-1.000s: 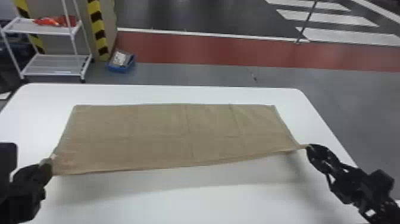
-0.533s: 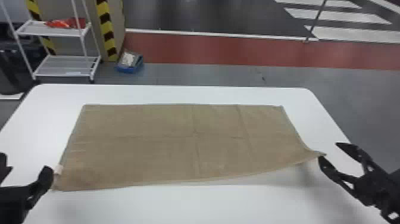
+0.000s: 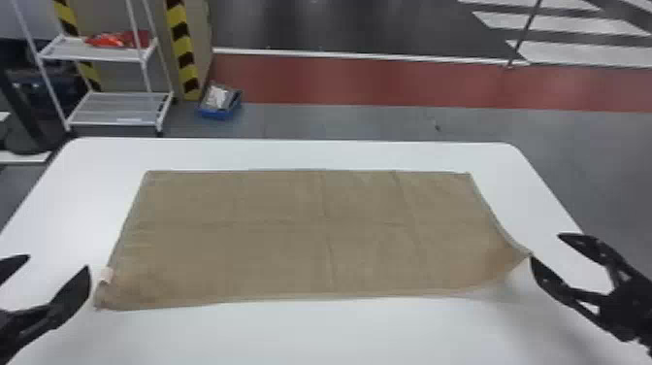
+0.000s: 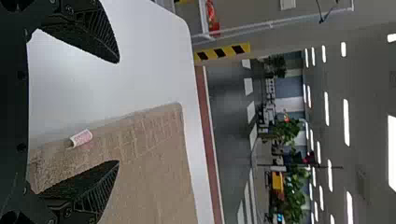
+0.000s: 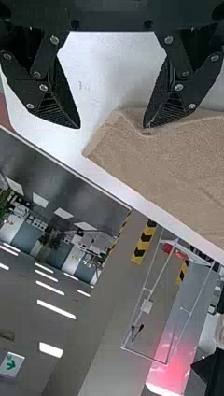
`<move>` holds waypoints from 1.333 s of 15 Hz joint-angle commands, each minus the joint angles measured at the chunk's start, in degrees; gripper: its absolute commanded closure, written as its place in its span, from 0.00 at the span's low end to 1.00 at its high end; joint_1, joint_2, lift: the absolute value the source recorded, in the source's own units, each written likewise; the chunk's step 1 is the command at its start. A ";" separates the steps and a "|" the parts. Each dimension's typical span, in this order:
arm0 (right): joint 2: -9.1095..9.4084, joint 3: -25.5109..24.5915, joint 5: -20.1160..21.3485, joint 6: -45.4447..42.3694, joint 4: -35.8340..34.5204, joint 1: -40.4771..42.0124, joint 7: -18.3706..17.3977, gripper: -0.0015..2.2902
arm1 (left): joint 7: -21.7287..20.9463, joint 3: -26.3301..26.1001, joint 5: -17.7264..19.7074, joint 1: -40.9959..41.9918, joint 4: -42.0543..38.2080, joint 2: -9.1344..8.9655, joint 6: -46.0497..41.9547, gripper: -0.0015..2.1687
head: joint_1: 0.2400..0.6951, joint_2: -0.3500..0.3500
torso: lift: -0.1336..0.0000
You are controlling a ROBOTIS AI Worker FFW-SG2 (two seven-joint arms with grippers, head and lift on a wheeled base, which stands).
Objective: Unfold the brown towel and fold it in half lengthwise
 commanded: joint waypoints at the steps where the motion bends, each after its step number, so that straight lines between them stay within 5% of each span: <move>1: -0.05 -0.20 -0.20 1.08 -0.04 -0.23 0.27 0.20 | -5.75 2.89 4.98 -0.62 4.99 1.34 -2.82 0.07 | 1.00 0.37 | 0.07; 5: -0.05 0.07 0.15 3.72 -0.66 -1.02 0.62 0.20 | -15.95 2.71 7.70 0.08 6.66 2.22 -1.76 0.07 | 1.00 0.35 | 0.07; 12: 0.13 -0.11 -0.20 3.37 -0.75 -0.67 0.98 0.20 | -15.68 -3.18 4.36 -2.47 11.67 2.39 -5.80 0.13 | 1.00 0.26 | 0.07; 20: -0.05 -0.64 -0.29 2.31 0.04 -0.85 1.24 0.20 | -16.38 -2.74 4.36 -4.14 18.52 3.53 -11.08 0.20 | 1.00 0.27 | 0.07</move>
